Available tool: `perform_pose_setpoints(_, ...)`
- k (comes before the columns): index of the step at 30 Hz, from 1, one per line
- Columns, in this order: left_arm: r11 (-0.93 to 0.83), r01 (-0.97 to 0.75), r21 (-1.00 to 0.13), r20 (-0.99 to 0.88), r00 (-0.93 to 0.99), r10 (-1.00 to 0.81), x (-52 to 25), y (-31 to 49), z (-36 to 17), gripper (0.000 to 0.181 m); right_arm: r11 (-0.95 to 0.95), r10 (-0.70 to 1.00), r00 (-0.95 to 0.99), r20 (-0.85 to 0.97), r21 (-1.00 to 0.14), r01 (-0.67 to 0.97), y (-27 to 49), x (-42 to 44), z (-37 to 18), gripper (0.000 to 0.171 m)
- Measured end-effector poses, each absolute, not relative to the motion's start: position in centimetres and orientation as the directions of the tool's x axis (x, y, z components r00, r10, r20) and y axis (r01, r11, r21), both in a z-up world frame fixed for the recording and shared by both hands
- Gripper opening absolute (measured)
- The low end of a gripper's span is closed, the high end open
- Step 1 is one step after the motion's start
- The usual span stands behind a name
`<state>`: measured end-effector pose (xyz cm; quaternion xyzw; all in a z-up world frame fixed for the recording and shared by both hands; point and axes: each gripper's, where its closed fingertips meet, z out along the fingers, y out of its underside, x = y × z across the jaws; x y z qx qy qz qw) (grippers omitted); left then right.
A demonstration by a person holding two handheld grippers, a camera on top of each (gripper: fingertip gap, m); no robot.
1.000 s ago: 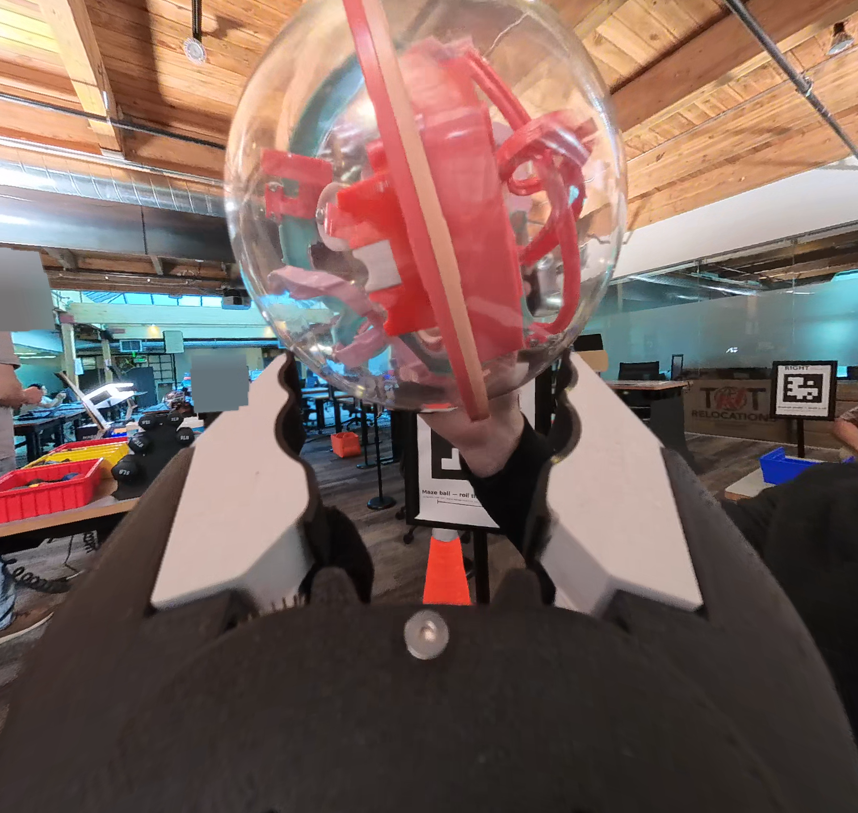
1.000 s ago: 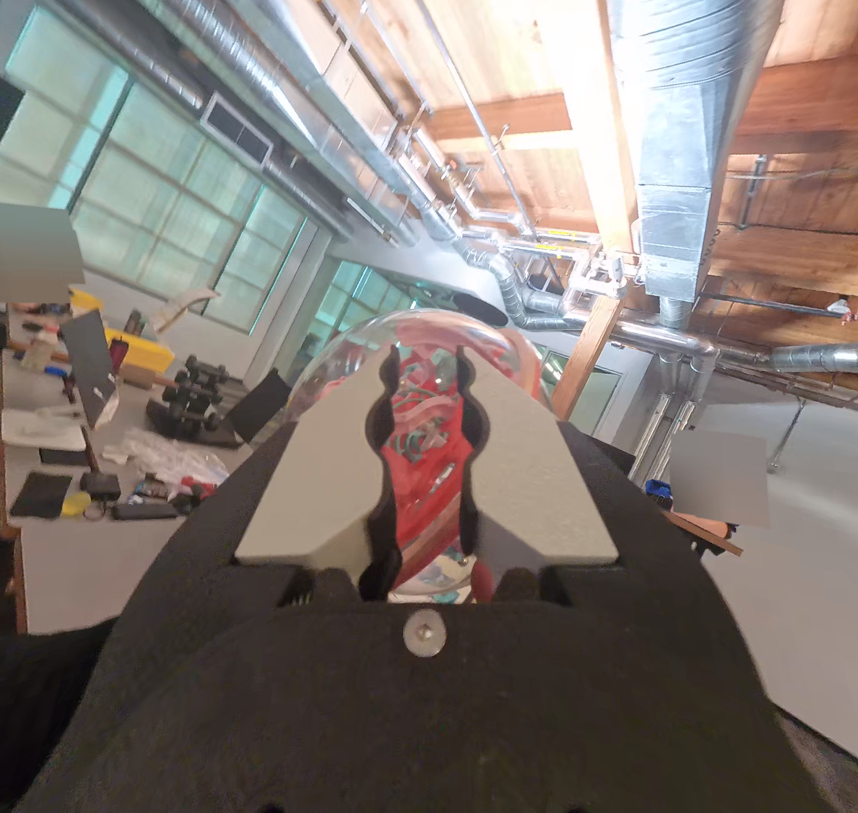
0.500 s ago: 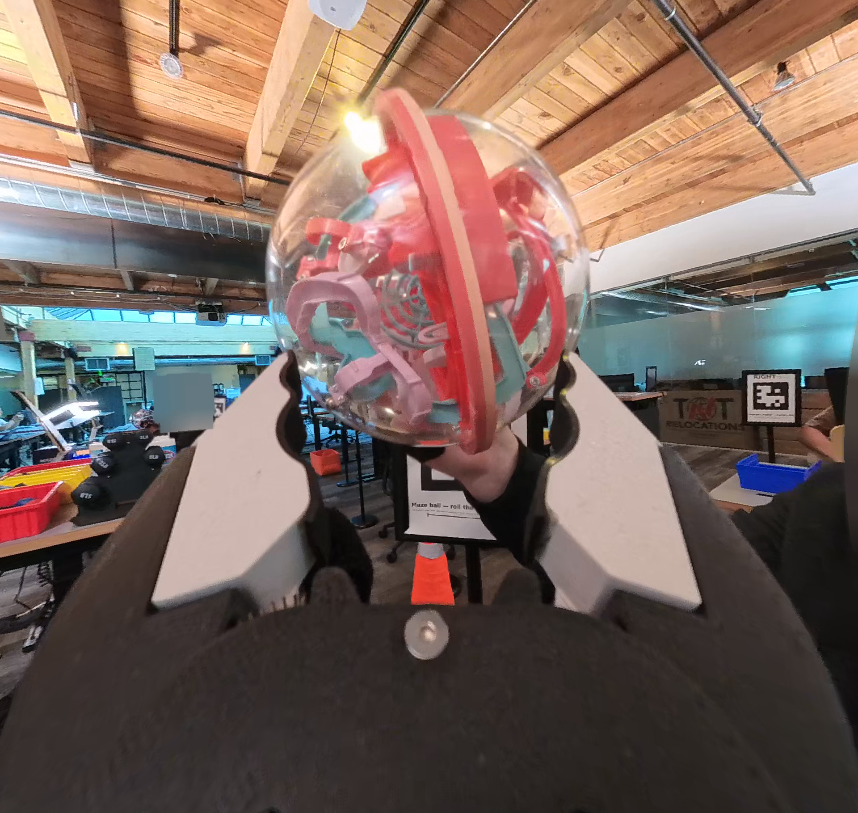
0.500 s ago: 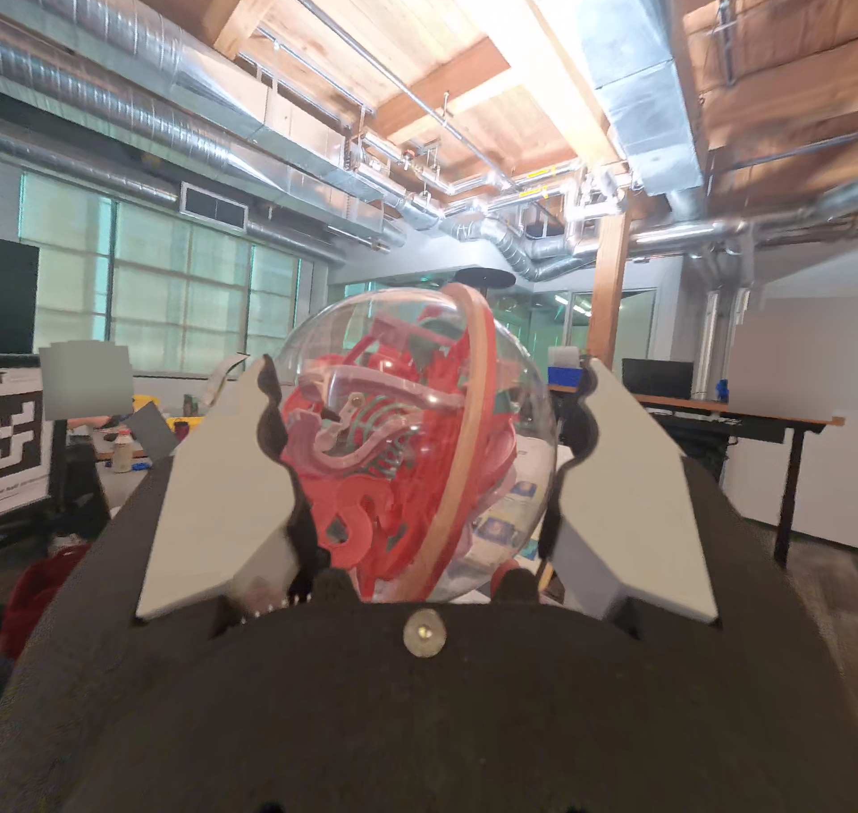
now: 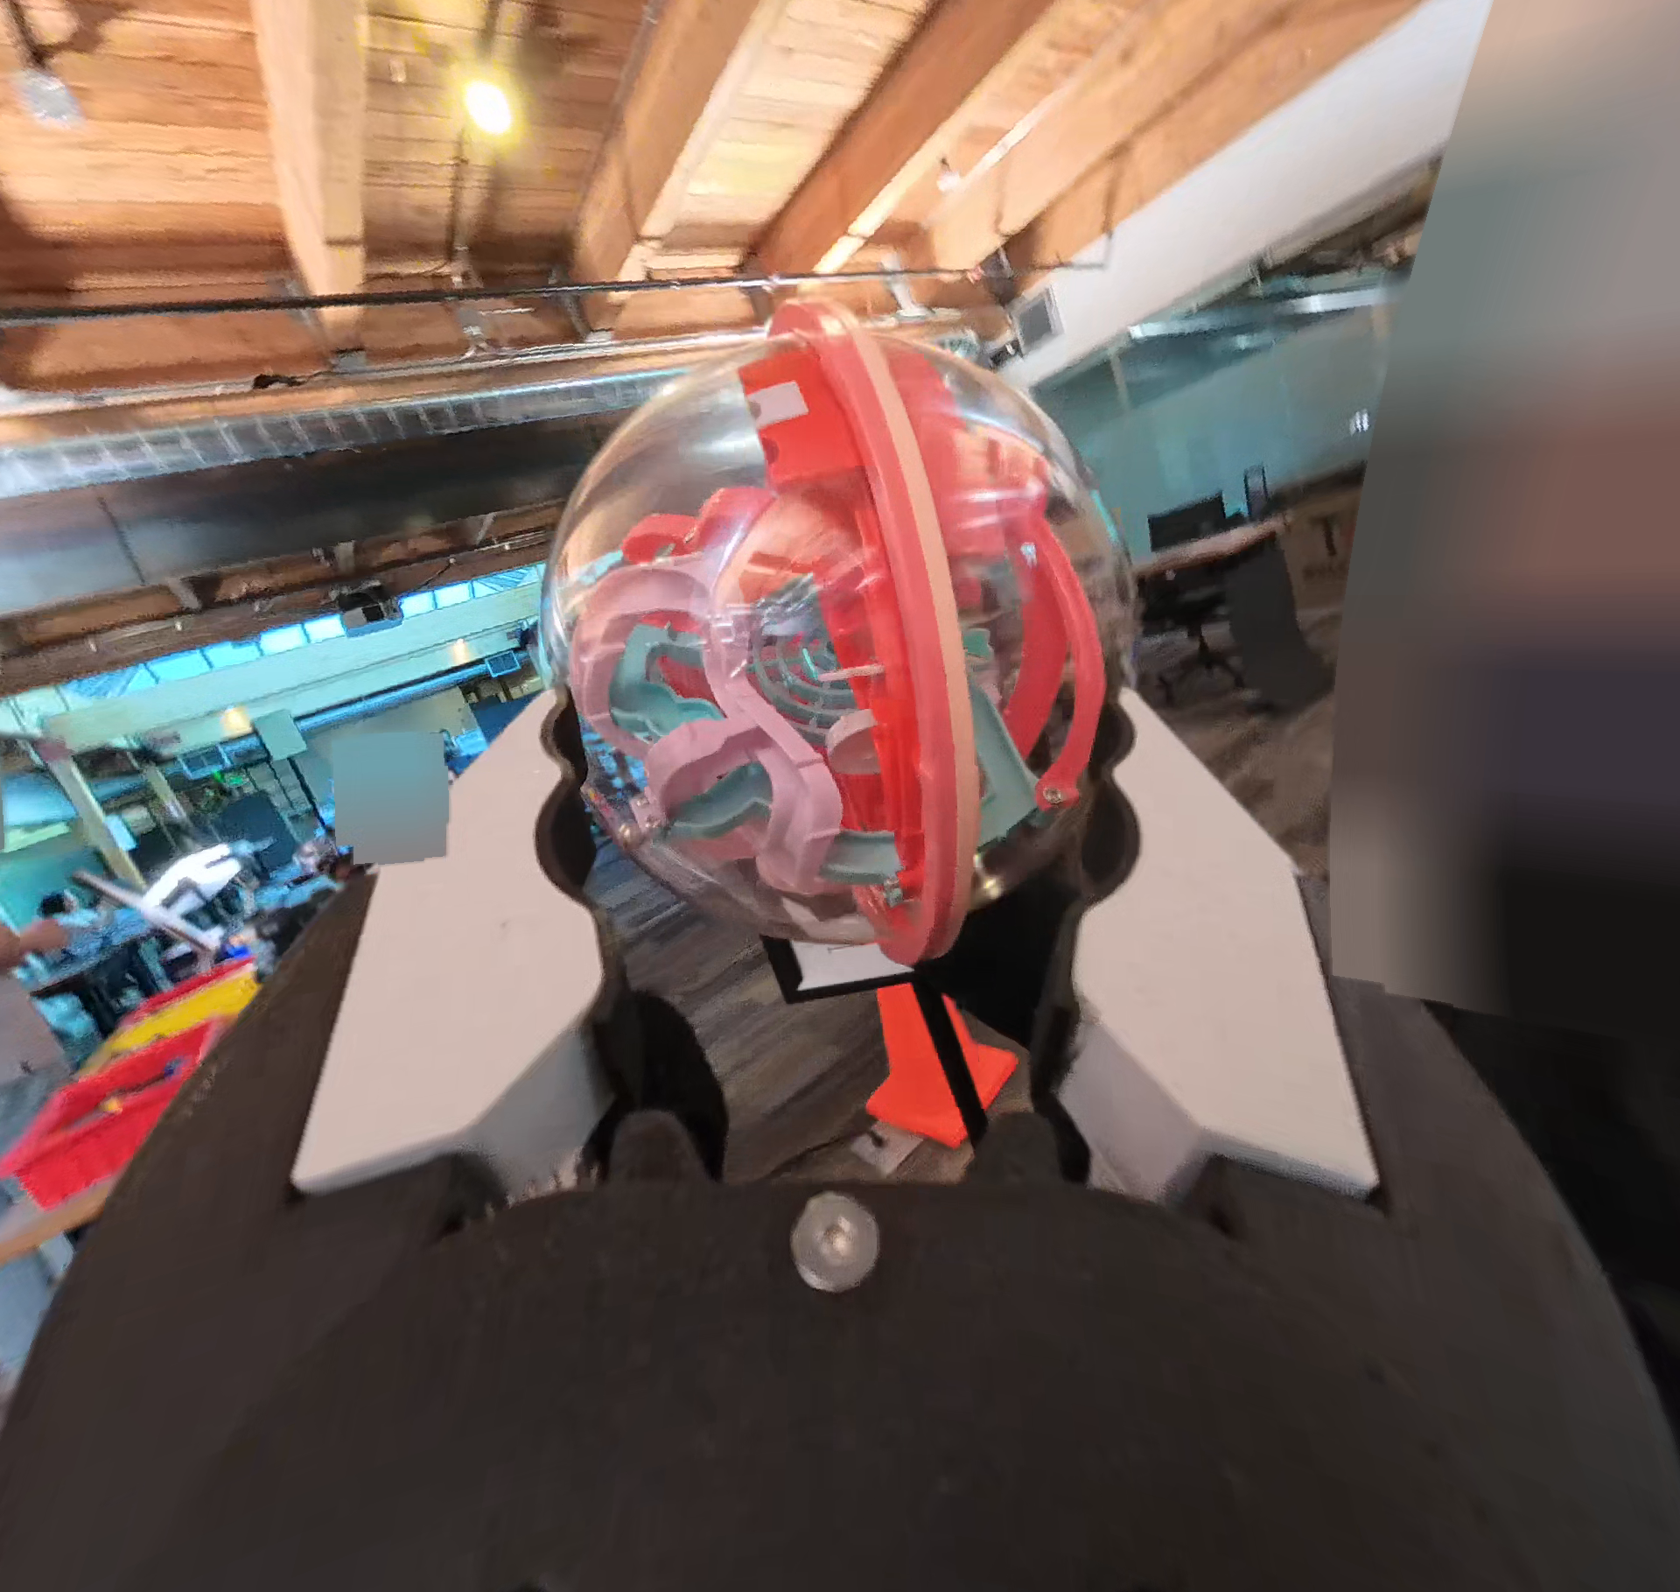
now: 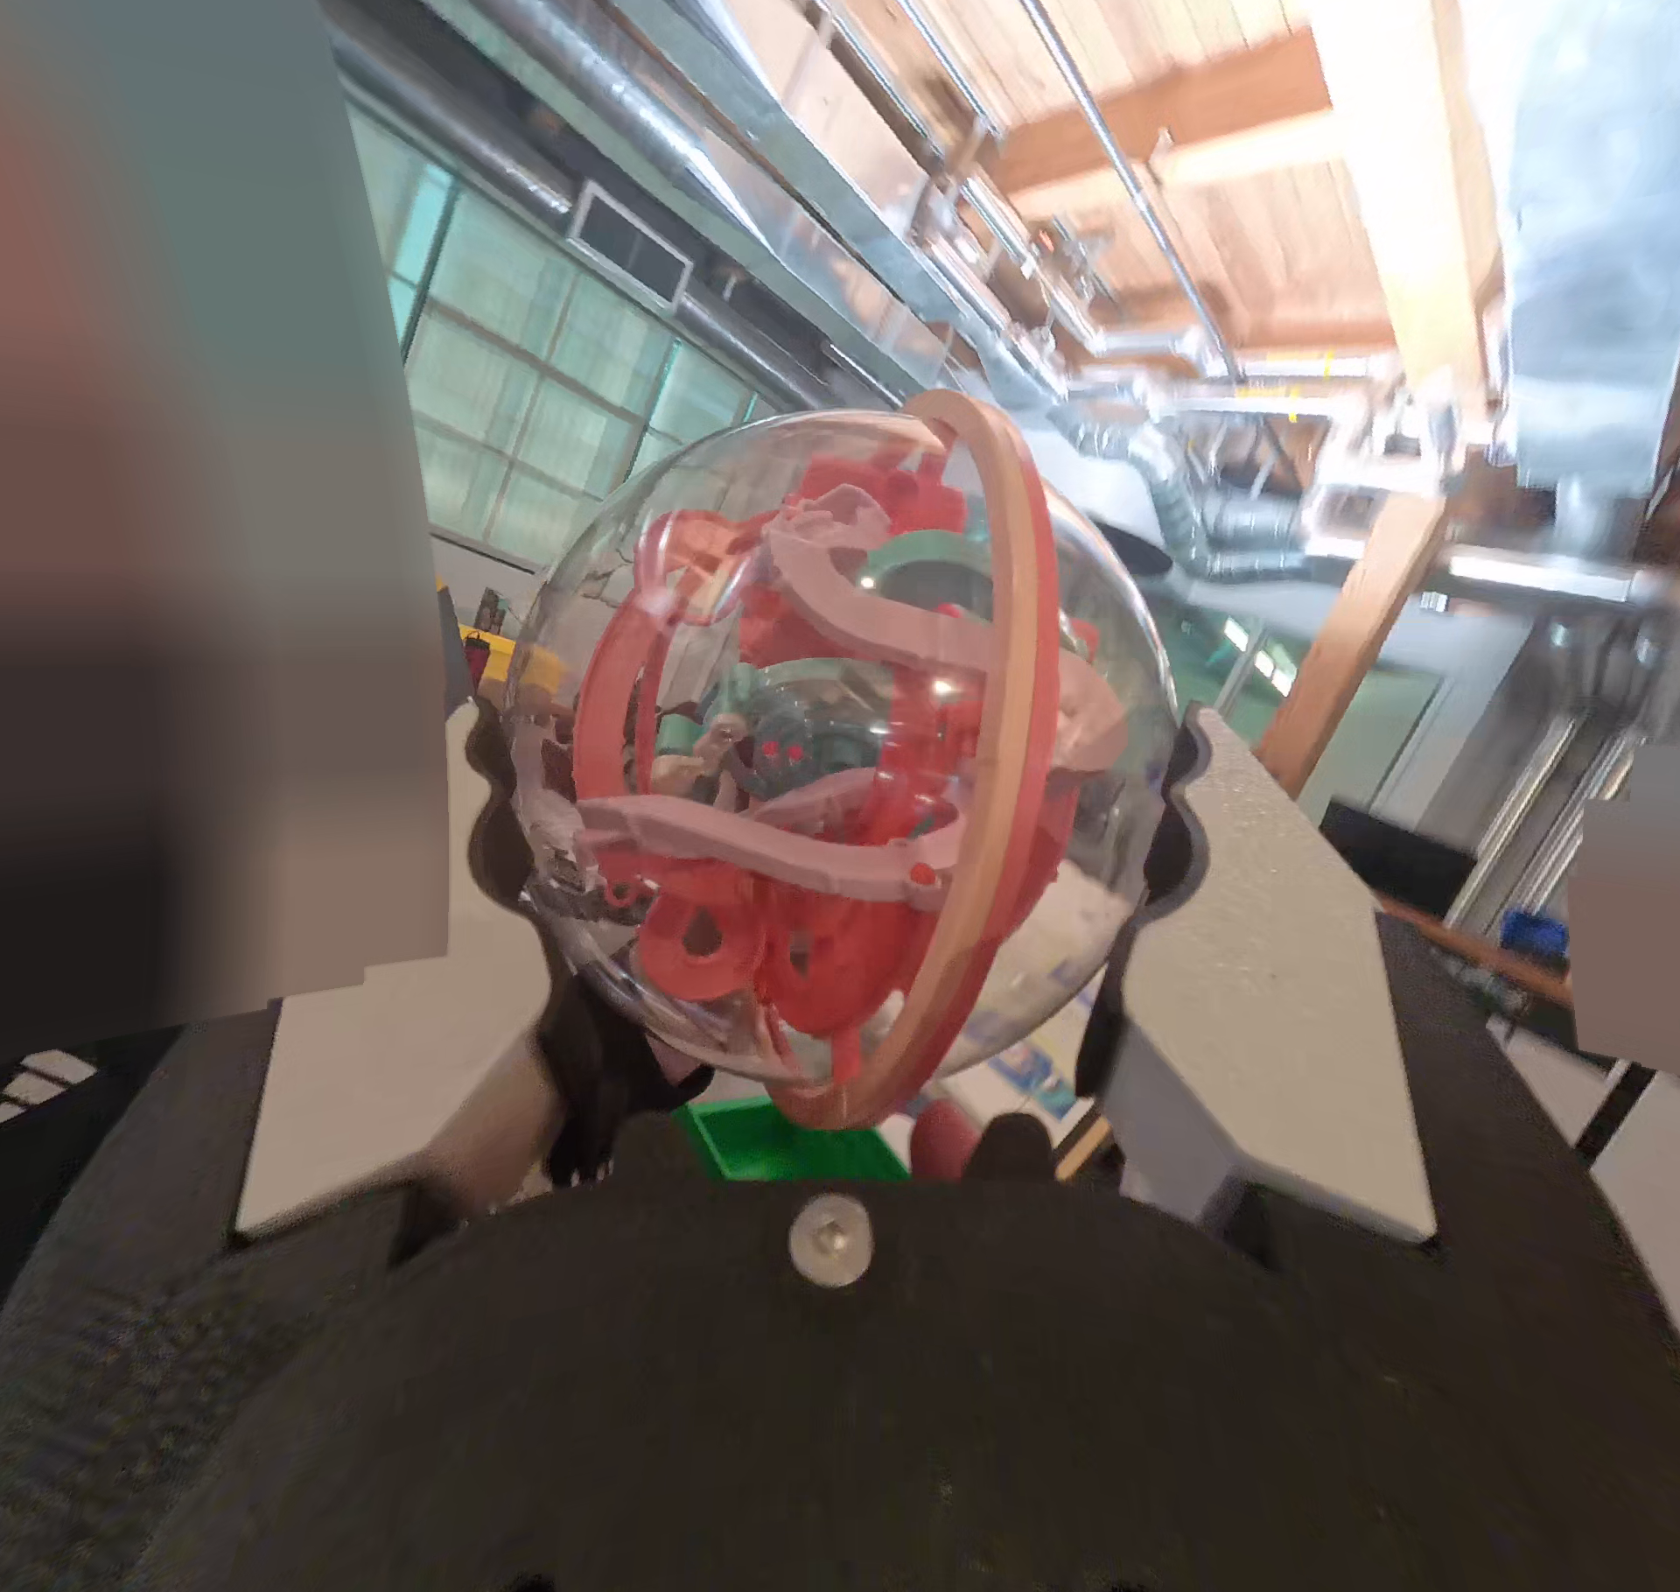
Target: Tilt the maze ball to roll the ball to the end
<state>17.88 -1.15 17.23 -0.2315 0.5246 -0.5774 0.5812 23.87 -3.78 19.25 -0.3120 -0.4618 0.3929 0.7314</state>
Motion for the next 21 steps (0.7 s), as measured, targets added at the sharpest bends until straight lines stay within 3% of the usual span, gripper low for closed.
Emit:
perform_pose_setpoints(3, 0.358, 0.398, -0.845, -0.447, -0.157, -0.881, 18.0, -3.2, 19.5, 0.108, 0.521, 0.853, 0.226, 0.47, -0.798, -0.304, -4.8, 24.2, 21.7, 0.139)
perform_pose_setpoints(5, 0.258, 0.412, -0.874, -0.368, -0.213, -0.905, 18.0, -1.2, 21.2, 0.109, 0.509, 0.855, 0.27, 0.444, -0.818, -0.268, -3.3, 23.9, 22.7, 0.139)
perform_pose_setpoints(8, 0.29, 0.475, -0.831, -0.431, -0.221, -0.875, 16.9, -2.5, 21.3, 0.109, 0.559, 0.819, 0.281, 0.5, -0.806, -0.195, -3.9, 22.9, 22.1, 0.14)
perform_pose_setpoints(10, 0.186, 0.493, -0.85, -0.329, -0.222, -0.918, 17.1, 0.2, 21.8, 0.109, 0.466, 0.87, 0.282, 0.405, -0.862, -0.2, -0.6, 23.1, 21.5, 0.14)
perform_pose_setpoints(13, 0.167, 0.539, -0.826, -0.306, -0.18, -0.935, 16.4, 0.6, 23.2, 0.109, 0.402, 0.894, 0.27, 0.358, -0.907, -0.125, 2.0, 20.9, 17.4, 0.141)
perform_pose_setpoints(17, 0.25, 0.401, -0.881, -0.324, -0.126, -0.938, 17.7, -0.4, 24.1, 0.107, 0.387, 0.915, 0.248, 0.318, -0.868, -0.313, 1.8, 21.1, 17.9, 0.145)
perform_pose_setpoints(21, 0.249, 0.349, -0.903, -0.302, -0.105, -0.948, 18.1, 0.3, 24.4, 0.106, 0.358, 0.927, 0.23, 0.297, -0.883, -0.305, 2.7, 20.9, 17.5, 0.145)
